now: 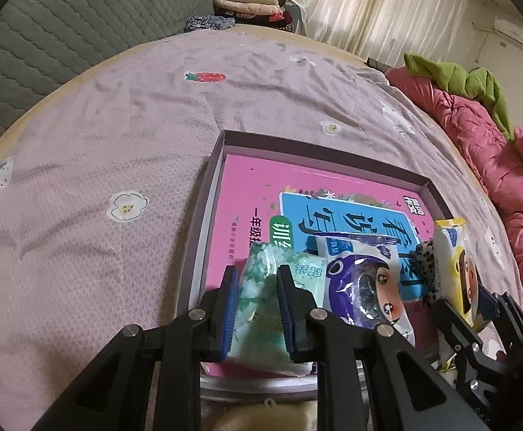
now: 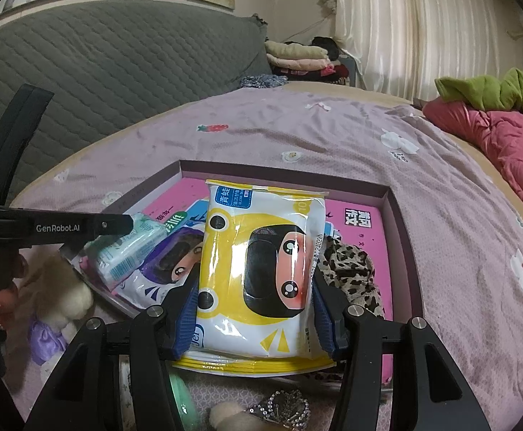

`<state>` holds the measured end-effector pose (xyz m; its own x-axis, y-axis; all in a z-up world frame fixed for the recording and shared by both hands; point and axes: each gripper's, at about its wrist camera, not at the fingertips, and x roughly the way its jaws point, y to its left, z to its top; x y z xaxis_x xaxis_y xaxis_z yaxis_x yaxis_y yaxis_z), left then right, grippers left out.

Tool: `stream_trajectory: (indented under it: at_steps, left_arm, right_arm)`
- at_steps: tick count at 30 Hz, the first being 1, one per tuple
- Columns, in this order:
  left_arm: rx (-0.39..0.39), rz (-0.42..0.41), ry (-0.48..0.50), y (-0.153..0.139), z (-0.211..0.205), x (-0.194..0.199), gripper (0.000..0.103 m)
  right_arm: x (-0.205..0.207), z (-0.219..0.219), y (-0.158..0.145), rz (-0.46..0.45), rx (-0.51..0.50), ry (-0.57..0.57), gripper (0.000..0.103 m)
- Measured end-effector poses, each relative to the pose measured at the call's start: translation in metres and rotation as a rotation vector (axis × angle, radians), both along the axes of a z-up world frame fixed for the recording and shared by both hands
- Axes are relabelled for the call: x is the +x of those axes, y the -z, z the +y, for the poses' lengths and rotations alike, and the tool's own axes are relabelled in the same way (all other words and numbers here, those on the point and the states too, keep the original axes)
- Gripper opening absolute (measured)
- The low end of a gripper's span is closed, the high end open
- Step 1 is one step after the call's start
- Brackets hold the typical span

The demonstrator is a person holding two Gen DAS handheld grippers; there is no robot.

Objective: Organize soft objects
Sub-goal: 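Lower both held packs into the box beside the purple wipe pack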

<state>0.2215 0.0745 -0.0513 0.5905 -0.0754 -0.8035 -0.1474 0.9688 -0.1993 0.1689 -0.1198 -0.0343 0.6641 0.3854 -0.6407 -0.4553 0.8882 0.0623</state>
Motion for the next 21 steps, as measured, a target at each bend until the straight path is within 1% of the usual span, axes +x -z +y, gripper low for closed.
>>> stream_trajectory:
  at_steps: [12,21]
  left_arm:
    - [-0.015,-0.009,0.007,-0.01,-0.003,-0.007,0.022]
    - [-0.025,-0.016,0.019,-0.018,-0.006,-0.012,0.022]
  right_arm:
    - [0.001,0.011,0.001,0.002,-0.035,-0.044,0.057]
    - [0.007,0.015,0.007,0.044,-0.056,-0.046,0.06]
